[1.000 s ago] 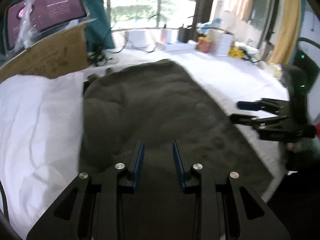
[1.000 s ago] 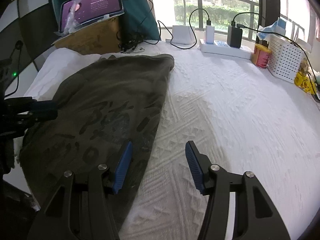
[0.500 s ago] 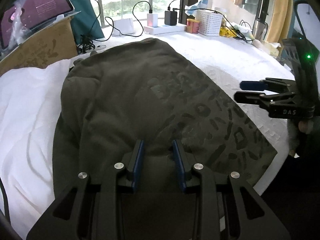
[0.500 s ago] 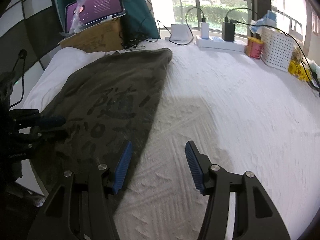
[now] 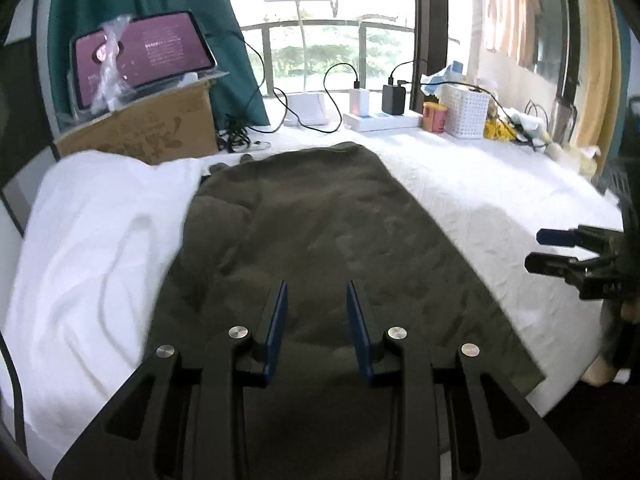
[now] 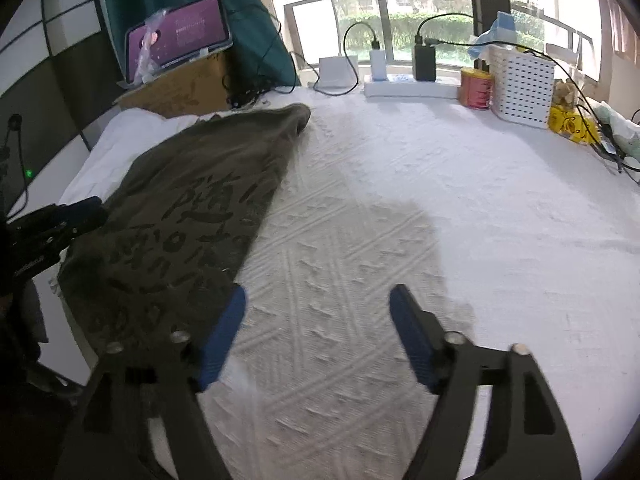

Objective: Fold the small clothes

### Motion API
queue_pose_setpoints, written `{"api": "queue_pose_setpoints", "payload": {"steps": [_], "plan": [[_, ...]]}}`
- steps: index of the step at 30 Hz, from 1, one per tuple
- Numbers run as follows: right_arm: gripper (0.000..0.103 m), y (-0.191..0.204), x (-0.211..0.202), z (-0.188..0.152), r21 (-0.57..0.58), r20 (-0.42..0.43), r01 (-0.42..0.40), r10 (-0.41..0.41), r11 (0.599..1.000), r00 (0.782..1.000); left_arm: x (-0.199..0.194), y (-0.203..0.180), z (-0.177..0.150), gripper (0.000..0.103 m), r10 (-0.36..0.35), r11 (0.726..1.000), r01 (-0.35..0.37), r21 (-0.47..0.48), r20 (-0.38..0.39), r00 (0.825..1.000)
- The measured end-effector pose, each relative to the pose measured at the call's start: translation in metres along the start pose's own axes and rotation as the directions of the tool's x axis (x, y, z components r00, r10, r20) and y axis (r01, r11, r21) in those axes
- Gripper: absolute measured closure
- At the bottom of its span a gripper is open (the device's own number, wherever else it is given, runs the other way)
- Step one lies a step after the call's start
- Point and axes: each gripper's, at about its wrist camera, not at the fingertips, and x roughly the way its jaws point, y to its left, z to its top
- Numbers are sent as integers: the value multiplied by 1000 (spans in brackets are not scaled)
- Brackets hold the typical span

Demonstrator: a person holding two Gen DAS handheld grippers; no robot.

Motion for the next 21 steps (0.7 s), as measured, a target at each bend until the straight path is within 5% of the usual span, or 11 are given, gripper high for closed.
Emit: {"api": "queue_pose_setpoints", "payload": {"steps": [4,6,8,10,21], "plan": [[26,-13,-11,-1,22,28,24,-24,999,999,10,-19,3,69,-37,999,37,-2,-2,999],[25,-20,-17,-3,32,38,41,-42,999,998,11,-29,3,49,-50,999,50,8,1,999],[18,-27,-23,-5,42,46,58,-60,997,997,12,-39,5,16,-65,998,65,16,16,998],[11,-35,-30,-6,56,65,64,-68,996,996,11,-49,7,16,-56,998,55,28,38,998],[10,-68,-58,-7,106,95,143,-153,984,984,11,-87,28,16,-154,987,149,53,106,982]]}}
